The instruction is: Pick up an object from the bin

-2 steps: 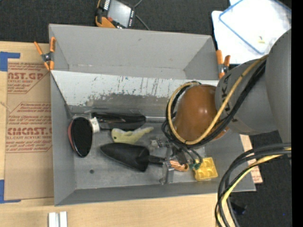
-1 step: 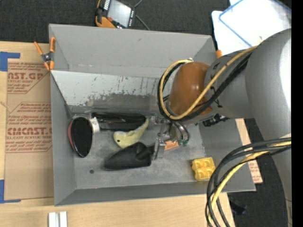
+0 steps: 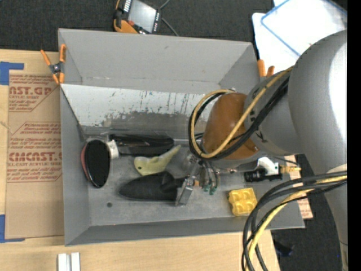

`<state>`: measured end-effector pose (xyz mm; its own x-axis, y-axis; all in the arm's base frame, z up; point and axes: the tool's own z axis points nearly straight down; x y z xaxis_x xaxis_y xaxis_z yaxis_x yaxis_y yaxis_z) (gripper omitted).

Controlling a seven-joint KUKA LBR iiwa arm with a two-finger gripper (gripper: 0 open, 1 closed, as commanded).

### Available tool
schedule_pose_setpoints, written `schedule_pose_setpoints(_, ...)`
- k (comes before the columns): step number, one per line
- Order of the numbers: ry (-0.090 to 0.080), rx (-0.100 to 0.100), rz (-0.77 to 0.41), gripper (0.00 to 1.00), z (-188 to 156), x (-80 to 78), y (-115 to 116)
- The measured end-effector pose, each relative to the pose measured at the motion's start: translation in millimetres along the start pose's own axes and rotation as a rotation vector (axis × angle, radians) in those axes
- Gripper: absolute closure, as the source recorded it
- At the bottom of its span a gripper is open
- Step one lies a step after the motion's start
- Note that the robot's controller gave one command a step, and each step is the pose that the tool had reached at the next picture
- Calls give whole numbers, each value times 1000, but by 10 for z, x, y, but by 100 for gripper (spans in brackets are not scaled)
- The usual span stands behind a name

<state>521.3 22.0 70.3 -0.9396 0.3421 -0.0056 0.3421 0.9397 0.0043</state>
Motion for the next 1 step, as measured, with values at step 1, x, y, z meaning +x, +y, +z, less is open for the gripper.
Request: schedule_pose_setpoints(1, -11, 3, -254, 0, -13, -570, 290)
